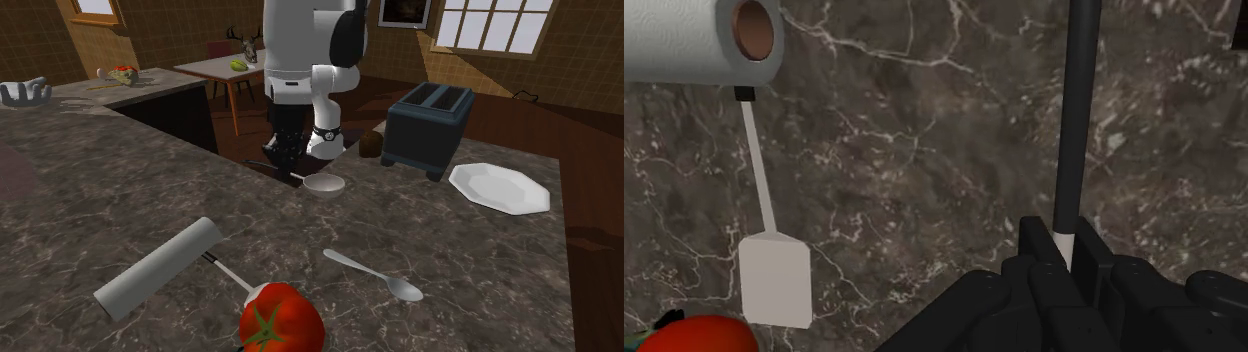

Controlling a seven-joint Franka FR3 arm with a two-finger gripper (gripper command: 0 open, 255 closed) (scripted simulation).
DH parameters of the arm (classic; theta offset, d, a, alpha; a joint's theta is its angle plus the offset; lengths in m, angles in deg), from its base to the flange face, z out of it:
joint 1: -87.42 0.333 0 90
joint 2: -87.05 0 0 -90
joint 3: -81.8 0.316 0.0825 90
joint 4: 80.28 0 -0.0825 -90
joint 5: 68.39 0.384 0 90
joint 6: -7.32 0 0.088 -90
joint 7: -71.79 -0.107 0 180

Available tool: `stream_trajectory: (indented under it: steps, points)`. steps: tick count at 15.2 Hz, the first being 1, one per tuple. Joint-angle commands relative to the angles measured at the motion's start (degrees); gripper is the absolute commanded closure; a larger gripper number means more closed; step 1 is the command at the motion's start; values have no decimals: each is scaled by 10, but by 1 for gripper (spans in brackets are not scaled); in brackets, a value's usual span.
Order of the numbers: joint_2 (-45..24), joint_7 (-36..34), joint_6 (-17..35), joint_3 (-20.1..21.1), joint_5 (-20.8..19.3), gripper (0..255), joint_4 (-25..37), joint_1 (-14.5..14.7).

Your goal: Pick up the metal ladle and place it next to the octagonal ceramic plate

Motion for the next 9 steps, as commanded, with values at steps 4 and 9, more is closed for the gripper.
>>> stream_trajectory:
  steps: [4, 9]
  points:
    - [18, -72, 2, 19, -22, 255, -17, 45]
    - [22, -142, 0, 41, -37, 255, -19, 87]
